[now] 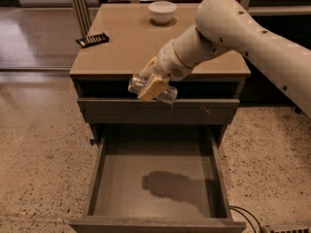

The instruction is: Place redbull can into middle drawer

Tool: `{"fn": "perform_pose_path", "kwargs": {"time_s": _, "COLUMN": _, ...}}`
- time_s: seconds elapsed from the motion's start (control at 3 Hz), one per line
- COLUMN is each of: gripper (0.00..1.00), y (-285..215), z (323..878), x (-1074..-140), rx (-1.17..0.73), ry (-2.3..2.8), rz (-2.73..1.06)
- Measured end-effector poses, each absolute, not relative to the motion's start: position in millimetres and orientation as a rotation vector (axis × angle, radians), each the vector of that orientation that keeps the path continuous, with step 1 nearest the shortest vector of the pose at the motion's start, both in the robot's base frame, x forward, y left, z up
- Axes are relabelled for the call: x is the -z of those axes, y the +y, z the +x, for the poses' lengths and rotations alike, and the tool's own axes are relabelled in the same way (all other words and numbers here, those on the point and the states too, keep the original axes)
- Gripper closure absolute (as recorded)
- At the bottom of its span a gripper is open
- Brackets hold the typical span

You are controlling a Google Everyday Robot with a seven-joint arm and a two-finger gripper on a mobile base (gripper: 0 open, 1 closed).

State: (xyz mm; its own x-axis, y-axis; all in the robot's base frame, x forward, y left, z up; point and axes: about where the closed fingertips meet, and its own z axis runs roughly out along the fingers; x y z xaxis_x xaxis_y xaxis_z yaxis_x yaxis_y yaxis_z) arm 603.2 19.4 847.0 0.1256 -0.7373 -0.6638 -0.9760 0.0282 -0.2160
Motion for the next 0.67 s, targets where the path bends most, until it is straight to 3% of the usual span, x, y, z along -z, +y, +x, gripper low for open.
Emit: {"fn": "perform_pose_path", "kwargs": {"time_s": 0.67, "gripper": 1.00, "y": 22.2, "z": 561.9, "x": -756.5, "rx": -0.563, "ry": 1.709, "rz": -1.650}}
